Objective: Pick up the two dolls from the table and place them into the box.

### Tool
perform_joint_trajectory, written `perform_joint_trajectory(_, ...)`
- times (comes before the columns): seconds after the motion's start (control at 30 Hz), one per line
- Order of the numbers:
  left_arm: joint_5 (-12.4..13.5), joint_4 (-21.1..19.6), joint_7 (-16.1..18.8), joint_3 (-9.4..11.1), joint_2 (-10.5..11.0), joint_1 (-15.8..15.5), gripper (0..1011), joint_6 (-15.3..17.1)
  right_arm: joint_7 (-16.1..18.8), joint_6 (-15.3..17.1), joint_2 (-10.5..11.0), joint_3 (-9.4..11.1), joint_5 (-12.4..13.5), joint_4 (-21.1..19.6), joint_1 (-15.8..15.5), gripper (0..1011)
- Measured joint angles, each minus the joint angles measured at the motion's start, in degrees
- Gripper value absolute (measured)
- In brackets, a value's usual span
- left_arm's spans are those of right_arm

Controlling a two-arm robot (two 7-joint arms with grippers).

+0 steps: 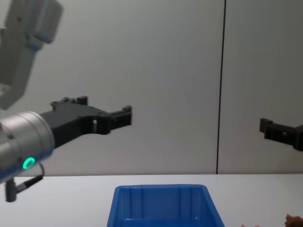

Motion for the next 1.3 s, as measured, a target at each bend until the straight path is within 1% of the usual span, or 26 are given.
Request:
perform_joint_trajectory(0.1,1.54,0.43,-0.54,0.49,-0.52,-0.31,1001,-0.17,0.02,-0.01,-0.01,-0.01,-0.01,0.00,0.00,1001)
perform_joint_trajectory(0.13,2.56,0.71,-0.89,0.81,-0.86,-0.52,1001,-0.27,0.04,-0.02,-0.02,-0.01,-0.01,0.00,0.00,1001)
perform_joint_trajectory(0.27,4.46,1.22,-1.55,1.41,-1.51,-0.88,1001,-0.47,0.22,0.00,0.10,0.05,0.02,-0.10,-0.09,1001)
perform_joint_trajectory(0.4,5.39,1.47,-1.89,1.71,-1.83,-1.08,1001,-0.59,0.48,0.55,0.69,0.39,0.62,-0.92,-0.65,1001)
perform_joint_trajectory(0.47,5.58,1.52,-1.95,1.77,-1.89,-1.12,1001,-0.61,0.50,1.70,1.73,0.92,1.55,-2.26,-1.67,1001)
perform_joint_trajectory(0.5,5.60,1.53,-1.95,1.78,-1.90,-1.12,1001,-0.61,0.50,1.70,1.73,0.92,1.55,-2.26,-1.67,1001)
perform_joint_trajectory(0.53,5.61,1.53,-1.96,1.79,-1.91,-1.13,1001,-0.61,0.46,2.49,2.42,1.29,2.21,-3.15,-2.39,1001)
perform_joint_trajectory(0.6,5.62,1.53,-1.96,1.80,-1.91,-1.13,1001,-0.61,0.32,3.21,3.14,1.68,2.87,-4.01,-3.12,1001)
perform_joint_trajectory(0.63,5.62,1.54,-1.96,1.80,-1.90,-1.13,1001,-0.61,0.06,4.01,3.98,2.18,3.57,-4.98,-4.02,1001)
perform_joint_trajectory(0.73,5.62,1.54,-1.96,1.80,-1.90,-1.13,1001,-0.61,-0.47,5.44,5.13,2.86,4.75,-6.32,-5.25,1001)
perform_joint_trajectory(0.8,5.62,1.53,-1.96,1.80,-1.90,-1.13,1001,-0.62,-1.03,6.87,6.35,3.61,5.84,-7.70,-6.61,1001)
perform_joint_trajectory(0.87,5.62,1.53,-1.96,1.80,-1.90,-1.13,1001,-0.62,-1.36,7.81,6.95,3.99,6.50,-8.33,-7.26,1001)
perform_joint_trajectory(0.97,5.62,1.53,-1.96,1.80,-1.89,-1.13,1001,-0.61,-2.28,10.55,8.67,5.07,8.13,-10.08,-9.13,1001)
perform_joint_trajectory(1.03,5.62,1.53,-1.96,1.80,-1.90,-1.13,1001,-0.61,-2.64,12.12,9.36,5.49,8.80,-10.72,-9.87,1001)
perform_joint_trajectory(1.07,5.62,1.53,-1.96,1.79,-1.90,-1.14,1001,-0.61,-2.64,12.12,9.36,5.49,8.80,-10.72,-9.87,1001)
perform_joint_trajectory(1.17,5.61,1.52,-1.96,1.79,-1.89,-1.13,1001,-0.60,-3.08,15.12,10.15,5.83,9.53,-11.19,-10.61,1001)
perform_joint_trajectory(1.23,5.61,1.51,-1.96,1.79,-1.89,-1.13,1001,-0.60,-3.12,17.11,10.36,5.84,9.60,-11.17,-10.68,1001)
perform_joint_trajectory(1.27,5.61,1.51,-1.96,1.79,-1.89,-1.13,1001,-0.59,-3.12,17.11,10.36,5.84,9.60,-11.17,-10.68,1001)
perform_joint_trajectory(1.3,5.61,1.51,-1.96,1.79,-1.90,-1.13,1001,-0.59,-3.09,18.46,10.36,5.71,9.47,-10.93,-10.54,1001)
